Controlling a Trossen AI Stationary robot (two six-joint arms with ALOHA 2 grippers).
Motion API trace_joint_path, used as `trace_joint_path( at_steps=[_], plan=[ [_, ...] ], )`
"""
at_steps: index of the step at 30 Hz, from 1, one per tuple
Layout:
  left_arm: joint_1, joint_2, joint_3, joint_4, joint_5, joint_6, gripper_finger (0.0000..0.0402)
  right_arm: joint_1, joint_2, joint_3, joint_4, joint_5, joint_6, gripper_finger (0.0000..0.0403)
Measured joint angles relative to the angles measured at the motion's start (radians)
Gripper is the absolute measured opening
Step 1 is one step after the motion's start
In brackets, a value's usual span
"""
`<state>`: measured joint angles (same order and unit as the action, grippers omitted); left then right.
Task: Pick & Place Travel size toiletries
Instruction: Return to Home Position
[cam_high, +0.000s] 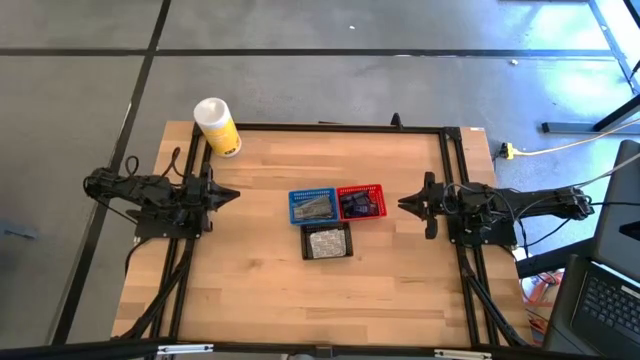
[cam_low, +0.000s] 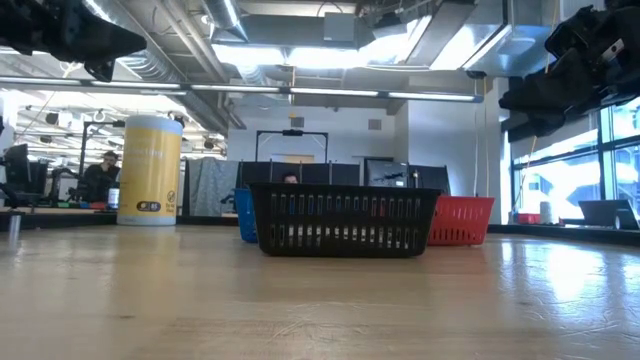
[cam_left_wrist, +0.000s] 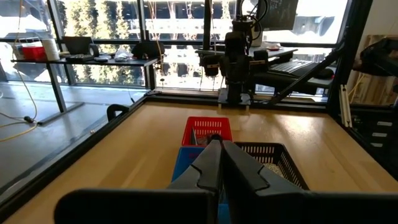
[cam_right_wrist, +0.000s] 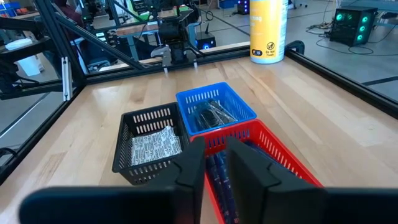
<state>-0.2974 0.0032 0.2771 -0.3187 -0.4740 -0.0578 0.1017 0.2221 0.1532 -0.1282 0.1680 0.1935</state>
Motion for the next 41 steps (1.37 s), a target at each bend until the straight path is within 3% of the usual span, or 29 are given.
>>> trace_joint_path(
  at_steps=[41],
  plan=[
    [0.0, 0.0, 0.0, 0.0, 0.0, 0.0, 0.0009, 0.0, 0.0, 0.0, 0.0, -0.001, 0.0, 0.0125]
  ],
)
